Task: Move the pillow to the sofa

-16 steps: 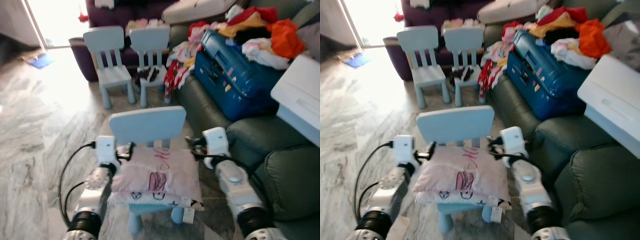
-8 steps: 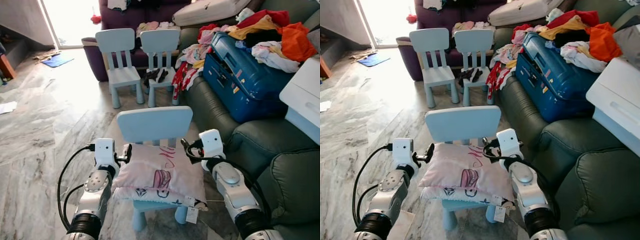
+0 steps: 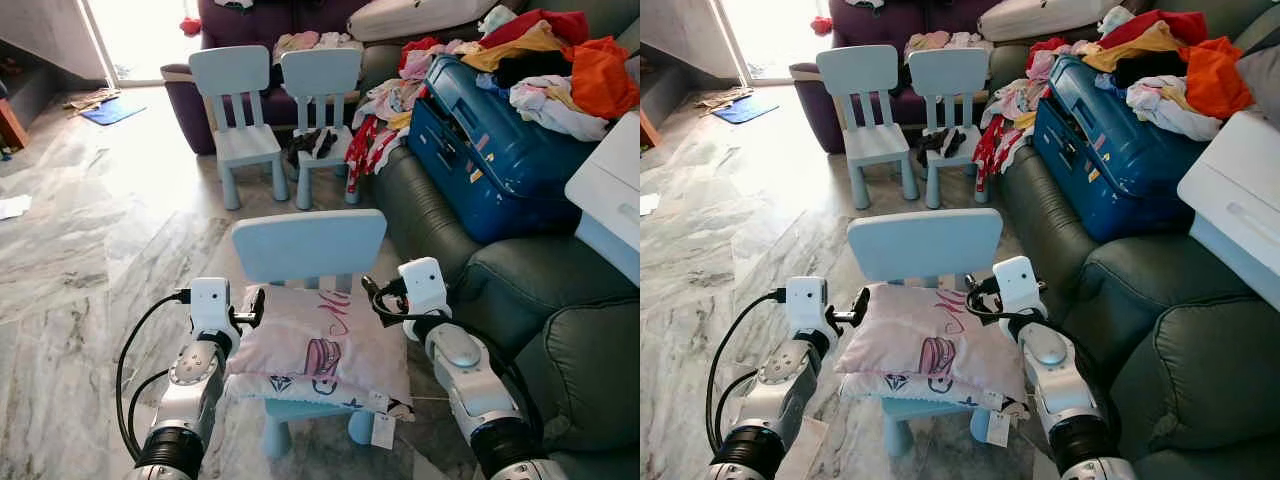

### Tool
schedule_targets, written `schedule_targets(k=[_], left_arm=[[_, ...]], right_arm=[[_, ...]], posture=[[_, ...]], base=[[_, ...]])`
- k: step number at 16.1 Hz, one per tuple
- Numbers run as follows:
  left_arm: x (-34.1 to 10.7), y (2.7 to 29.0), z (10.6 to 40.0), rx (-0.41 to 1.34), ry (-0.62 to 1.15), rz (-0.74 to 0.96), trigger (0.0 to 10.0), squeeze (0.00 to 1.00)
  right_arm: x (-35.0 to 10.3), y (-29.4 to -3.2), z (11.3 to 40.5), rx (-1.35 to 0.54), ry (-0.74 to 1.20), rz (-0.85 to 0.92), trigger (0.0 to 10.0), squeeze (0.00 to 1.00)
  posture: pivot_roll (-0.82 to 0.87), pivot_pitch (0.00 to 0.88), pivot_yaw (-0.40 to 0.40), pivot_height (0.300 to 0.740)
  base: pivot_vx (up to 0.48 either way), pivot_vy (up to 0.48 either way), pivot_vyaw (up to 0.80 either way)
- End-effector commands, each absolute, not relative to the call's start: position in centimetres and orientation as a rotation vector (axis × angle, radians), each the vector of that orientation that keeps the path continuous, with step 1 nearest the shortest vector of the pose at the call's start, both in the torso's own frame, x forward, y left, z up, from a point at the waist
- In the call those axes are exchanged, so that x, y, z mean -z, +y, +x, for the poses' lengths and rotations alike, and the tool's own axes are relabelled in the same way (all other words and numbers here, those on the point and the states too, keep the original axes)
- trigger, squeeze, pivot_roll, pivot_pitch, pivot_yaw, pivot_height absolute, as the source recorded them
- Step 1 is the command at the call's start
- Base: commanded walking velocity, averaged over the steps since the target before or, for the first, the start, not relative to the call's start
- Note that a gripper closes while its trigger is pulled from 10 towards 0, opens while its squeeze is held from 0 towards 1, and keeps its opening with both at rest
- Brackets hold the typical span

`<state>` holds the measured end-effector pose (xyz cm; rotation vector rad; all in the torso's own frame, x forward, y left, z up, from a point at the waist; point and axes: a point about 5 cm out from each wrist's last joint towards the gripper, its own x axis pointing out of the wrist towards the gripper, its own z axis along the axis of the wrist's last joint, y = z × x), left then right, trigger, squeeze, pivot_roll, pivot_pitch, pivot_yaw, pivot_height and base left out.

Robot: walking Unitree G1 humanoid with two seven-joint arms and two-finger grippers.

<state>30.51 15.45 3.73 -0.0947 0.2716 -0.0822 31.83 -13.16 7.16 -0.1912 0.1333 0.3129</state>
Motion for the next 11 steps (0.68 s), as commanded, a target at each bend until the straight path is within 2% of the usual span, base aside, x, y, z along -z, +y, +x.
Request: schedule_targets(k=[1, 2, 6, 11], left_arm=[[-3.64, 15.5, 30.54, 0.085, 0.28, -0.096, 10.0, 0.0], [-3.62, 15.48, 30.53, 0.085, 0.282, -0.098, 10.0, 0.0], [-3.49, 15.48, 30.47, 0.089, 0.286, -0.101, 10.0, 0.0], [-3.43, 15.51, 30.41, 0.095, 0.285, -0.107, 10.0, 0.0]], right_arm=[[-7.22, -13.2, 31.7, -0.317, 0.133, -0.202, 10.0, 0.0], [-7.23, -13.23, 31.69, -0.318, 0.133, -0.204, 10.0, 0.0], [-7.25, -13.33, 31.65, -0.318, 0.131, -0.209, 10.0, 0.0], [-7.22, -13.38, 31.56, -0.317, 0.131, -0.21, 10.0, 0.0]], posture=[[-0.2, 0.025, -0.005, 0.74], [-0.2, 0.027, -0.005, 0.74], [-0.2, 0.026, -0.002, 0.74], [-0.21, 0.026, 0.001, 0.74]], base=[[0.0, 0.0, 0.0], [0.0, 0.0, 0.0], [0.0, -0.278, 0.0], [0.0, 0.0, 0.0]])
